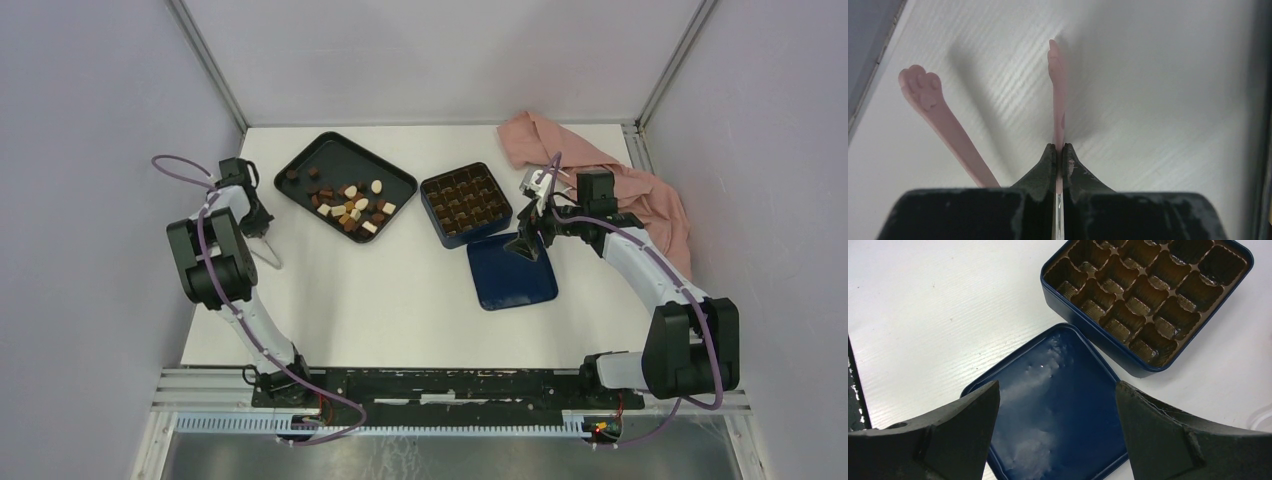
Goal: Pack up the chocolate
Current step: Pick up the clamp at the center of the board.
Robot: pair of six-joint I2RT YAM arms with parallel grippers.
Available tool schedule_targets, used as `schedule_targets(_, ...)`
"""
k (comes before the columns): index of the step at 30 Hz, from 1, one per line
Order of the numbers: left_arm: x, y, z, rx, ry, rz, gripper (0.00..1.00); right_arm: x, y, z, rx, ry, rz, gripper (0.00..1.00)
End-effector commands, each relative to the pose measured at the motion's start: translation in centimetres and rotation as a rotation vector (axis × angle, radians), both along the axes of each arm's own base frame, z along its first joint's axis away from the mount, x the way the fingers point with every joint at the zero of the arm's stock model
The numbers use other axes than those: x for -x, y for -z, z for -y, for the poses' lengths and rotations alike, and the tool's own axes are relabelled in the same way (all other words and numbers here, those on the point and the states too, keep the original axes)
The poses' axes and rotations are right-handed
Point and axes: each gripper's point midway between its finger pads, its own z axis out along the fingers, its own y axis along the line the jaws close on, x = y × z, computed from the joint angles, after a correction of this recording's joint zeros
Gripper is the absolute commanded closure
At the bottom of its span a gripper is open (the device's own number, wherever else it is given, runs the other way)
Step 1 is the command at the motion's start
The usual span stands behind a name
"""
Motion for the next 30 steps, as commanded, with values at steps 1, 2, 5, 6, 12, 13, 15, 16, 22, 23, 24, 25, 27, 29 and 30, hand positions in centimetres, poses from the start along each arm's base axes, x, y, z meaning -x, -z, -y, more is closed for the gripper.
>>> schedule_targets(1,-1.8,-7.3,3.8,0.045,0.115,0.232,0.98,-0.1,-1.6,-1.0,-0.046,-0.062,0.049,0.09)
schedule_targets(2,-1.9,-8.9,5.4,0.080,0.151,0.298,0.98,0.3,-1.7,-1.3,-0.064,-0.079,0.051,0.09)
schedule_targets(5,-1.5,-13.7,10.9,0.221,0.276,0.520,0.98,1.2,-2.4,-2.1,-0.122,-0.125,0.060,0.09)
schedule_targets(6,-1.1,-15.0,13.0,0.276,0.329,0.593,0.98,1.5,-2.7,-2.4,-0.143,-0.136,0.062,0.09)
schedule_targets(12,4.7,-25.6,28.5,0.621,0.686,1.062,0.98,3.6,-5.6,-4.8,-0.332,-0.194,0.039,0.09)
schedule_targets(13,6.1,-28.1,30.7,0.665,0.750,1.163,0.98,3.7,-6.1,-5.4,-0.357,-0.172,0.027,0.09)
schedule_targets(15,9.5,-31.3,34.8,0.790,0.856,1.276,0.98,4.2,-7.0,-6.2,-0.405,-0.134,0.021,0.08)
schedule_targets(16,10.9,-32.8,36.1,0.842,0.895,1.324,0.98,4.4,-7.8,-6.5,-0.446,-0.119,0.012,0.07)
schedule_targets(22,18.3,-36.7,41.4,1.094,1.153,1.446,0.98,6.5,-11.5,-7.2,-0.629,-0.125,-0.110,0.04)
schedule_targets(23,19.0,-37.0,41.7,1.123,1.184,1.460,0.98,7.0,-12.1,-7.3,-0.651,-0.142,-0.109,0.03)
schedule_targets(24,19.7,-37.1,42.1,1.151,1.211,1.471,0.98,7.6,-12.6,-7.2,-0.678,-0.151,-0.122,0.03)
schedule_targets(25,20.1,-37.1,42.5,1.180,1.235,1.473,0.98,8.2,-13.3,-7.3,-0.706,-0.167,-0.108,0.02)
schedule_targets(27,21.1,-37.3,43.4,1.239,1.293,1.479,0.98,9.1,-14.4,-7.4,-0.745,-0.183,-0.106,0.02)
schedule_targets(29,21.7,-37.3,44.7,1.283,1.359,1.468,0.98,9.7,-15.1,-7.7,-0.756,-0.204,-0.114,0.02)
schedule_targets(30,21.9,-37.1,45.3,1.294,1.390,1.454,0.98,10.0,-15.3,-7.9,-0.758,-0.214,-0.125,0.02)
